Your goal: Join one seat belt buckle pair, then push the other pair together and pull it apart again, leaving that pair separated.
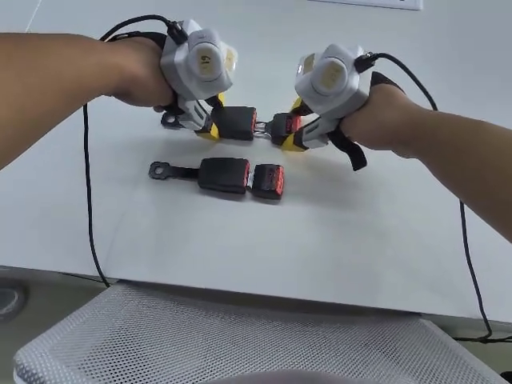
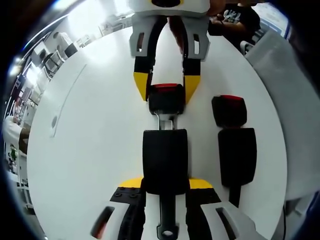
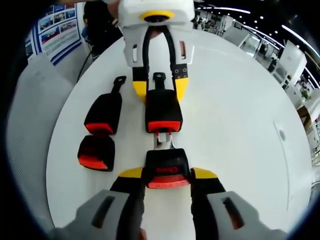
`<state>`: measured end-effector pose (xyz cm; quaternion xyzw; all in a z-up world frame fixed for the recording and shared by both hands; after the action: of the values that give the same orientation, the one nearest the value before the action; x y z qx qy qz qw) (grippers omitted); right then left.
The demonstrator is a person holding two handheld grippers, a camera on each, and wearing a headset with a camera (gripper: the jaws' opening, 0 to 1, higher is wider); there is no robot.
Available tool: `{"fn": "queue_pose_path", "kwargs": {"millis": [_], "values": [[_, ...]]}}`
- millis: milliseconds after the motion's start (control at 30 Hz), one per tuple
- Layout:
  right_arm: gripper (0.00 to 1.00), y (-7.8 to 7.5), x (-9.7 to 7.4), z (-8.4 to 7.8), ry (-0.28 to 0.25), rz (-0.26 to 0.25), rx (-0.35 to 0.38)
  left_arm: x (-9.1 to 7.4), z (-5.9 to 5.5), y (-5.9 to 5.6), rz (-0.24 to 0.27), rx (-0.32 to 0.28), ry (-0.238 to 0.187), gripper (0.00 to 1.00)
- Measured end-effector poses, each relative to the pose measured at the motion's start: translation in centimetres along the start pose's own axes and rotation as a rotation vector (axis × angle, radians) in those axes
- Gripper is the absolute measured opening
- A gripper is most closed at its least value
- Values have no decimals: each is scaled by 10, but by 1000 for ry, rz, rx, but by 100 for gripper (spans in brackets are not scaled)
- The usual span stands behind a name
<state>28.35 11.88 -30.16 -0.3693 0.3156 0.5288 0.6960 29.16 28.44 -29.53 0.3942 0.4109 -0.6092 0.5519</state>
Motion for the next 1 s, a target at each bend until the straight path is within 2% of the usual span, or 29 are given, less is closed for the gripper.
{"fn": "queue_pose_path", "kwargs": {"millis": [133, 300, 667, 800, 1000], "values": [[35, -1, -4, -9, 10, -7, 4, 1, -3, 3, 1, -7, -7, 30], [35, 2, -20, -27, 37, -31, -7, 3, -3, 4, 4, -10, -1, 31], [36, -6, -46, -74, 98, -55, 9, 3, -2, 3, 12, -19, -5, 31], [36, -13, -58, -94, 130, -49, 4, 3, -2, 2, 14, -19, -6, 31], [36, -14, -78, -120, 182, -33, -7, 3, -1, 2, 19, -18, -3, 31]]}}
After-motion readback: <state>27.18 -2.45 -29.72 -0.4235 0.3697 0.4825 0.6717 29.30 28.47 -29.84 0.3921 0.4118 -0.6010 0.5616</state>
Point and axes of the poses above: the centre of the closed fingertips' face, and the gripper's own axes: x roughly forward along the fingers, y roughly to its left, z roughly out of its top, the point moved 8 cm from there along -x, roughly backward along the fingers, and after that the axes turned 8 degrees about -z, right-handed, at the moved point
